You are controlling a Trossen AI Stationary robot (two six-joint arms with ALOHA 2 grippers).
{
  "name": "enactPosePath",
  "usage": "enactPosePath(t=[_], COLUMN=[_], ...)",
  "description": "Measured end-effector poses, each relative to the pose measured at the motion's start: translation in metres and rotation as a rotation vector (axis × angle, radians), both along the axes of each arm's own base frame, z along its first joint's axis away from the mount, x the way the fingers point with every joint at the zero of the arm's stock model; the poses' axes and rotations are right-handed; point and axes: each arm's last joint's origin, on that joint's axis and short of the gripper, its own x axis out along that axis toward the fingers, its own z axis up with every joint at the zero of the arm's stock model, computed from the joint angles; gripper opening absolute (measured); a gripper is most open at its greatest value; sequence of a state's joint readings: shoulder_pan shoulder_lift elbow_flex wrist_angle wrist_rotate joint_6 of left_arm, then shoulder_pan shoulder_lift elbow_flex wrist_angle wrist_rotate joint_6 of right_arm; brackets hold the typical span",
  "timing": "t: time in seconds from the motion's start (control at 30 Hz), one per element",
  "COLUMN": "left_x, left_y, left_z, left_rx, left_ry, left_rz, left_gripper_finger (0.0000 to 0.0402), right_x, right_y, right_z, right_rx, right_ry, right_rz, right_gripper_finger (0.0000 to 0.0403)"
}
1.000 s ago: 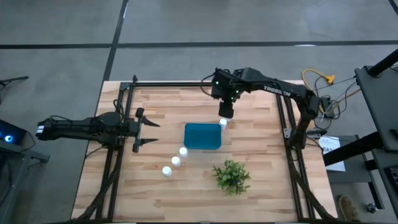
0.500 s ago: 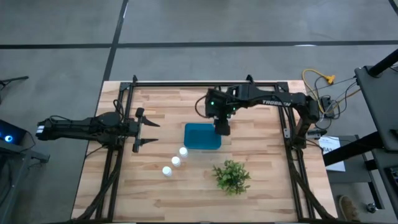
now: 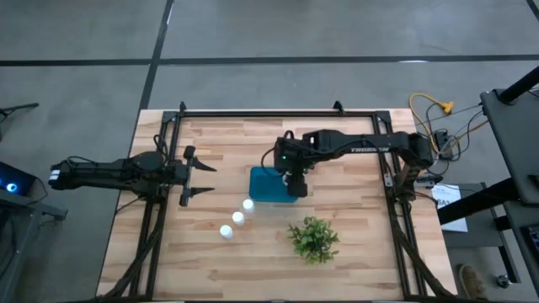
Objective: Pick and place pill bottles into a basket
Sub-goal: Put the white pill bottle in the blue bin
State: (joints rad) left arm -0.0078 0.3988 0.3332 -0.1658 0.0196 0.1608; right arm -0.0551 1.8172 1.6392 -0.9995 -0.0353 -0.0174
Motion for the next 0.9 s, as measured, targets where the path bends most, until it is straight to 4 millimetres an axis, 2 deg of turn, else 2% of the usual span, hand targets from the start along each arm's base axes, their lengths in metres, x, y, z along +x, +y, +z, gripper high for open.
enactPosePath(t=[0.2, 0.5, 0.9], left_x=[0.000, 0.000, 0.000], left_y=[0.000, 0.000, 0.000], left_z=[0.000, 0.000, 0.000], left_rx=[0.000, 0.000, 0.000], left_ry=[0.000, 0.001, 0.001], left_rz=[0.000, 0.000, 0.000], left_gripper_finger=[0.0261, 0.0261, 0.0261], right_x=[-0.001, -0.003, -0.004], right_y=[0.001, 0.005, 0.007], right_z=[-0.025, -0.052, -0.068], right_rx=[0.034, 0.097, 0.127], right_ry=[0.014, 0.014, -0.008], right_rz=[-0.009, -0.011, -0.018], right_gripper_finger=[0.0144, 0.0144, 0.0144])
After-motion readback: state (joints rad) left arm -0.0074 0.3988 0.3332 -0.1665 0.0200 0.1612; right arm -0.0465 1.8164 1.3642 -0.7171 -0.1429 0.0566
